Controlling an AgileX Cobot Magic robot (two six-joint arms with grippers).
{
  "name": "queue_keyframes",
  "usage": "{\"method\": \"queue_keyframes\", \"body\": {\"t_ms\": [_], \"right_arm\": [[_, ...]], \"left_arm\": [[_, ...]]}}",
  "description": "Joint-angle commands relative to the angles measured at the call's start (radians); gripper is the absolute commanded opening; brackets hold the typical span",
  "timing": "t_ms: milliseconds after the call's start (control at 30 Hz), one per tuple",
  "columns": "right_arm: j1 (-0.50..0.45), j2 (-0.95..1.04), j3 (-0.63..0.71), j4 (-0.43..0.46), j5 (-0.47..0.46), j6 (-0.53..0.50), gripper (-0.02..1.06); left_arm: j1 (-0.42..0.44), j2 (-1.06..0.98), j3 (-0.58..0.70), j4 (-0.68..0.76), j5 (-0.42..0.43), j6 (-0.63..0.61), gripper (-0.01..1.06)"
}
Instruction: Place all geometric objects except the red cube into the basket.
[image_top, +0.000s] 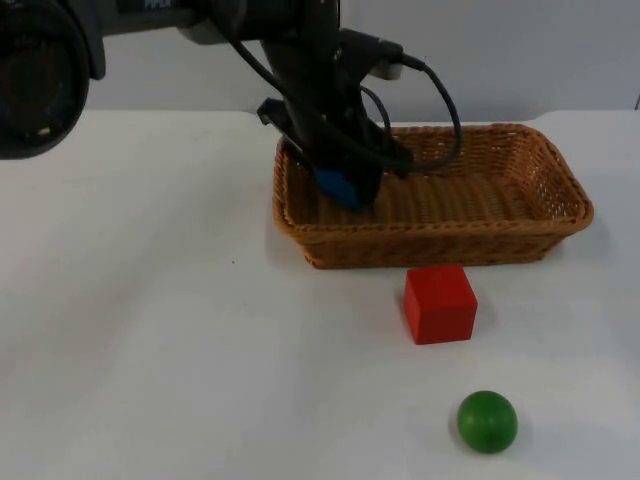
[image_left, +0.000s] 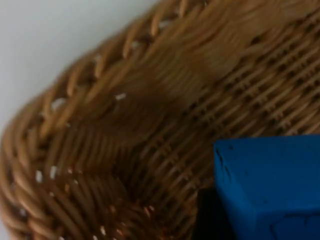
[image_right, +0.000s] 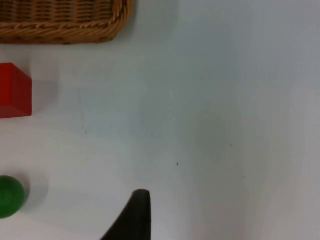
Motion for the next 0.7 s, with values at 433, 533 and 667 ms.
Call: {"method": "queue_keyframes", "body": {"t_ms": [433, 533, 667], "right_arm": [[-0.007, -0.004, -0.006, -0.001, -0.002, 0.002, 0.96], [-0.007, -0.004, -0.006, -0.001, -0.005, 0.002, 0.96], [-0.007, -0.004, -0.006, -0.001, -0.007, 0.002, 0.96]], "left_arm": [[-0.003, -0.088, -0.009, -0.115, 0.142, 0.004, 1.05], [-0.003, -0.134, -0.009, -0.118, 0.199, 0.004, 1.05], [0.009, -0.171, -0.009, -0.127, 0.286, 0.002, 1.05]]}}
